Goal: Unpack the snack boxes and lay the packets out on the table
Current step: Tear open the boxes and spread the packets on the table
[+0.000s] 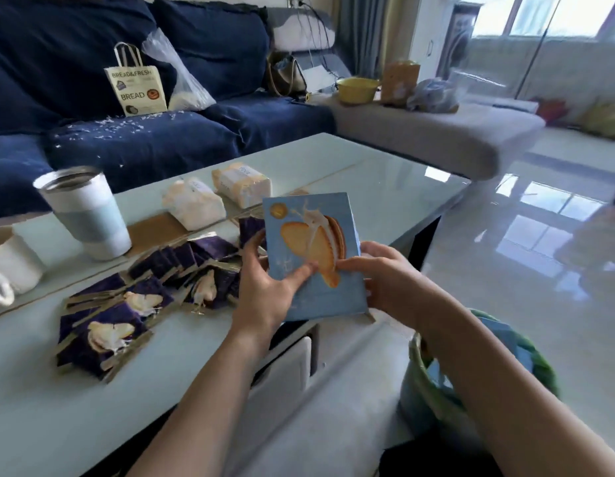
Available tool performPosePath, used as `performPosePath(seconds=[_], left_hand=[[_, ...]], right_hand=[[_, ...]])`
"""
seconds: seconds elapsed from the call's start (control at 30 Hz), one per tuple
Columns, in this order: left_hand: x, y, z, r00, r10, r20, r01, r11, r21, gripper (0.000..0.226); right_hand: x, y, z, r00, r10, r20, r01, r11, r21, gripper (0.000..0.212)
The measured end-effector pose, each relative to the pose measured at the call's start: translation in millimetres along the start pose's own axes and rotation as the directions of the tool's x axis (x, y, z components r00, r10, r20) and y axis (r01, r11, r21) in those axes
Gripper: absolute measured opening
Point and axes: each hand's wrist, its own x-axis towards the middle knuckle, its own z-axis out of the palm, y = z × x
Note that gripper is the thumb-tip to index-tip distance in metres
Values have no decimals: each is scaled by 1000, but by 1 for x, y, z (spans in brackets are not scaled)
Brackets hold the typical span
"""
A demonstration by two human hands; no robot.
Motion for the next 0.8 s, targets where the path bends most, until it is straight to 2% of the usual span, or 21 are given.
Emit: performPosePath(seconds=[0.13, 0.23, 0.33, 0.43, 0.57, 0.7, 0.8], left_hand=[[-8, -15, 58, 967, -94, 235, 95, 995, 6, 67], [-17, -28, 100, 900, -190, 393, 182, 982, 58, 66], [-27, -53, 137, 830, -237, 506, 163, 969, 187, 65], [-37, -80, 167, 727, -348, 592, 221, 935, 278, 61], [-49, -104, 191, 626, -453, 635, 261, 889, 376, 66], [-51, -121, 217, 635, -499, 590, 280, 861, 425, 75], [-51, -134, 240, 662, -477, 577, 196, 854, 482, 75]], right_hand=[[-27, 12, -68, 990, 23, -137, -29, 999, -42, 41], [-47, 27, -119, 967, 25, -253, -45, 996, -72, 43], [-63, 43, -161, 948, 21, -317, -73, 986, -152, 47], [-73, 61, -191, 918, 59, -393, -157, 962, -222, 46], [-81, 94, -219, 886, 150, -438, -278, 929, -245, 39], [-76, 115, -242, 830, 176, -529, -326, 923, -204, 32], [-69, 122, -255, 770, 187, -610, -377, 905, -199, 24]])
